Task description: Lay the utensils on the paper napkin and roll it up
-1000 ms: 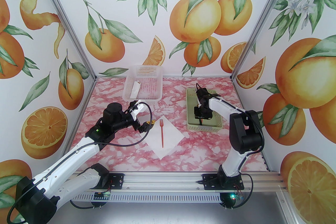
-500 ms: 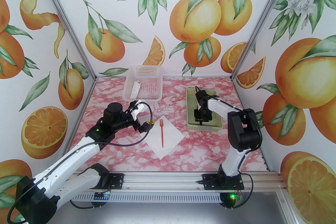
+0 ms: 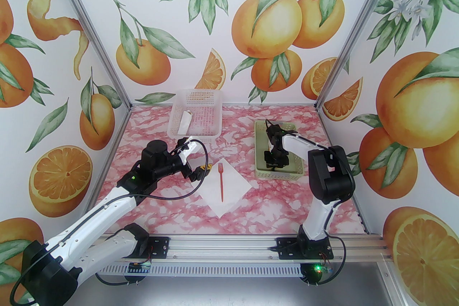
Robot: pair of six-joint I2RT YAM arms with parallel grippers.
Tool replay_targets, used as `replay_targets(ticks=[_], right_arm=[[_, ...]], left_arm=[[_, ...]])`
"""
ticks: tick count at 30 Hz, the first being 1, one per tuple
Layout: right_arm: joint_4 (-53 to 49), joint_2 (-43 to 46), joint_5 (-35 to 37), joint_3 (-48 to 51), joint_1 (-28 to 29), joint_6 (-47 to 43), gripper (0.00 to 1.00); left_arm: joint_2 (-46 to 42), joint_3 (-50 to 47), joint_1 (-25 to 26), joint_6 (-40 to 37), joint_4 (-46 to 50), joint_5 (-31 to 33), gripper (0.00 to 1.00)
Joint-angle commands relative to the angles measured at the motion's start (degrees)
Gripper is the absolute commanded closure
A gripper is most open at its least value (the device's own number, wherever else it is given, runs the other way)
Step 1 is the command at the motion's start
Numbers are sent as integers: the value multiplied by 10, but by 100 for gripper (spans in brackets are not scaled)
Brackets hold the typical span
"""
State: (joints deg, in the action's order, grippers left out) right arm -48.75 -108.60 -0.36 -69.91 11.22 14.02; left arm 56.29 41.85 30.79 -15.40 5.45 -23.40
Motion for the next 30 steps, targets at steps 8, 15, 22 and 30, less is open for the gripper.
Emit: replay_targets(ticks=[8,15,22,30], right_arm=[[5,-33,-48,5,2,-13,86],[26,21,-30,10,3,-6,89],[32,72,-6,7,2,2,89],[26,129,6,-9,2,12,89]], left_arm=[[1,8,2,-10,3,-2,0],[1,8,2,-10,3,-3,0],[0,8,2,-10,3,-3,0],[-1,8,2,-9,2,-3,0]])
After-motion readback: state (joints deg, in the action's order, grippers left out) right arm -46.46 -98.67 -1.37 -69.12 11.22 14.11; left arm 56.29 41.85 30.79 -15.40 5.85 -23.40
